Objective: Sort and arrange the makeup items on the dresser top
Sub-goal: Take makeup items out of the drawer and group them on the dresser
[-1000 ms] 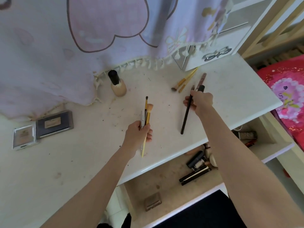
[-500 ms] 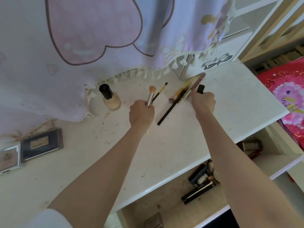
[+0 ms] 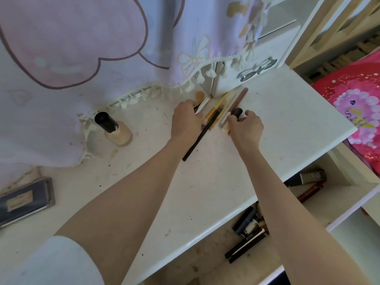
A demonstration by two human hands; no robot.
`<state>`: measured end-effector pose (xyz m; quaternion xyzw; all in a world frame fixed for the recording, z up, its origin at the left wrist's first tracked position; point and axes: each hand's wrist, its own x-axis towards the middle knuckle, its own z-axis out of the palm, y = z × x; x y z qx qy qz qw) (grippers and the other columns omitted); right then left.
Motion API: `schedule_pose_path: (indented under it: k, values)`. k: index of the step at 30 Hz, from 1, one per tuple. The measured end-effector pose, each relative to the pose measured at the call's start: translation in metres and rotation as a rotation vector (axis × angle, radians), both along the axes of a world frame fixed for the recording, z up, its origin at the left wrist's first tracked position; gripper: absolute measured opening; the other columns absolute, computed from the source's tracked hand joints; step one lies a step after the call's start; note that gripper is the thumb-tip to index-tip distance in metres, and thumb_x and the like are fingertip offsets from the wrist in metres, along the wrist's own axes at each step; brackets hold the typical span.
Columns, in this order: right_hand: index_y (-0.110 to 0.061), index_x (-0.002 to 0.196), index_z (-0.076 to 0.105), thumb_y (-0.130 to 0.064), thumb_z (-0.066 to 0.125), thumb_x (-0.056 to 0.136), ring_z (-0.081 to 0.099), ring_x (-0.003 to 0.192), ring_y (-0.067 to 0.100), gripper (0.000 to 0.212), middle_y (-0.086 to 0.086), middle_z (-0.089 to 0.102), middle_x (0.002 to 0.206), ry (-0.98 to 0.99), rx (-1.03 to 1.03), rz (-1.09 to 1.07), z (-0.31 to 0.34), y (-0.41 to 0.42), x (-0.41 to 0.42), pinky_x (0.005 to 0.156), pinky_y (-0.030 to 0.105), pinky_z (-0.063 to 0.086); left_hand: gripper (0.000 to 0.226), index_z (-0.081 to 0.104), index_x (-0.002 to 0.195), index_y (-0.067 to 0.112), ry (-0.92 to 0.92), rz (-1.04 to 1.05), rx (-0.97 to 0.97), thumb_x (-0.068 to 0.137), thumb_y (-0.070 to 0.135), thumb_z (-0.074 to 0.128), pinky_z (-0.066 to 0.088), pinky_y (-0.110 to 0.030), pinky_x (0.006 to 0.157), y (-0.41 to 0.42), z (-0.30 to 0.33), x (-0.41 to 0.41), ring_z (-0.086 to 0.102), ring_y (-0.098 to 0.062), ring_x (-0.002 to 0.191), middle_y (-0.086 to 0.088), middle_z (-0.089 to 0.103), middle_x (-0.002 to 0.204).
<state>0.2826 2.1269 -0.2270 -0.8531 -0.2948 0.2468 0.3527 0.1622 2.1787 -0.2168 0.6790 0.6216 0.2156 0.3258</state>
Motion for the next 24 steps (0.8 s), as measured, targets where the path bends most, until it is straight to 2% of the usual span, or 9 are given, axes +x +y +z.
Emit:
schedule_pose_path:
  k: [2, 4, 7, 10, 13, 14, 16, 20, 24]
  values:
    - [-0.003, 0.126, 0.05, -0.023, 0.051, 0.094, 0.054, 0.109, 0.024, 0.038, 0.01, 0.06, 0.117, -0.005, 0.057, 0.019, 0.001, -0.005, -0.001, 0.086, 0.024, 0.039, 0.025, 0.063, 0.11, 0.004, -0.004, -0.044, 0.027, 0.089, 0.011, 0.051, 0.05, -0.038, 0.081, -0.003, -0.002, 0.002, 0.06, -0.025, 0.09, -0.011, 0.063, 0.1]
    - [-0.007, 0.127, 0.052, -0.021, 0.05, 0.094, 0.056, 0.108, 0.02, 0.036, 0.007, 0.06, 0.117, 0.0, 0.11, 0.04, 0.001, -0.009, -0.004, 0.086, 0.02, 0.04, 0.024, 0.066, 0.102, 0.004, 0.082, -0.109, 0.077, 0.09, 0.009, 0.046, 0.049, -0.04, 0.074, -0.006, -0.006, 0.001, 0.056, -0.03, 0.089, -0.014, 0.063, 0.092]
    - [-0.005, 0.119, 0.058, -0.015, 0.047, 0.095, 0.058, 0.104, 0.02, 0.028, 0.007, 0.061, 0.115, -0.063, 0.106, 0.11, 0.0, -0.015, -0.009, 0.079, 0.017, 0.038, 0.025, 0.059, 0.105, 0.004, 0.251, -0.23, 0.123, 0.094, 0.011, 0.038, 0.036, -0.033, 0.073, -0.011, -0.009, -0.004, 0.045, -0.031, 0.104, -0.012, 0.06, 0.107]
    - [0.0, 0.11, 0.059, -0.009, 0.043, 0.094, 0.056, 0.105, 0.028, 0.025, 0.013, 0.063, 0.109, -0.222, 0.068, 0.221, -0.001, -0.021, -0.012, 0.086, 0.031, 0.041, 0.032, 0.042, 0.125, 0.007, 0.403, -0.323, 0.064, 0.099, 0.02, 0.028, 0.031, -0.036, 0.083, -0.015, -0.009, -0.005, 0.034, -0.03, 0.12, -0.006, 0.046, 0.129]
    - [-0.004, 0.116, 0.054, -0.012, 0.041, 0.095, 0.05, 0.114, 0.03, 0.027, 0.012, 0.06, 0.113, -0.323, 0.03, 0.34, -0.006, -0.027, -0.013, 0.099, 0.041, 0.038, 0.048, 0.013, 0.145, 0.011, 0.514, -0.373, -0.037, 0.101, 0.03, 0.017, 0.02, -0.043, 0.106, -0.016, -0.015, -0.006, 0.014, -0.025, 0.138, -0.002, 0.013, 0.153]
    - [-0.005, 0.125, 0.05, -0.014, 0.04, 0.096, 0.046, 0.121, 0.03, 0.031, 0.012, 0.057, 0.121, -0.323, 0.02, 0.378, -0.006, -0.029, -0.013, 0.104, 0.04, 0.034, 0.05, 0.008, 0.147, 0.012, 0.521, -0.387, -0.053, 0.101, 0.031, 0.016, 0.017, -0.044, 0.11, -0.016, -0.016, -0.007, 0.009, -0.025, 0.14, -0.001, 0.006, 0.155]
    - [-0.004, 0.139, 0.036, -0.016, 0.038, 0.099, 0.035, 0.132, 0.027, 0.042, 0.012, 0.045, 0.139, -0.312, -0.003, 0.447, -0.006, -0.034, -0.012, 0.111, 0.034, 0.022, 0.052, 0.005, 0.147, 0.012, 0.504, -0.405, -0.054, 0.1, 0.032, 0.016, 0.015, -0.043, 0.112, -0.017, -0.018, -0.01, 0.007, -0.025, 0.141, -0.003, 0.002, 0.156]
    - [-0.008, 0.148, 0.015, -0.022, 0.035, 0.1, 0.013, 0.144, 0.022, 0.054, 0.01, 0.018, 0.156, -0.257, -0.114, 0.515, -0.006, -0.049, -0.009, 0.117, 0.031, 0.007, 0.056, 0.002, 0.148, 0.008, 0.374, -0.391, -0.075, 0.101, 0.032, 0.021, 0.009, -0.04, 0.116, -0.029, -0.013, -0.02, 0.002, -0.027, 0.143, -0.01, 0.0, 0.157]
    - [-0.012, 0.148, 0.018, -0.026, 0.035, 0.101, 0.009, 0.145, 0.021, 0.053, 0.008, 0.012, 0.157, -0.263, -0.173, 0.566, 0.001, -0.082, -0.011, 0.117, 0.033, 0.002, 0.055, 0.007, 0.148, 0.01, 0.314, -0.406, -0.022, 0.1, 0.029, 0.027, 0.008, -0.038, 0.117, -0.064, -0.001, -0.036, 0.003, -0.027, 0.144, -0.011, 0.004, 0.156]
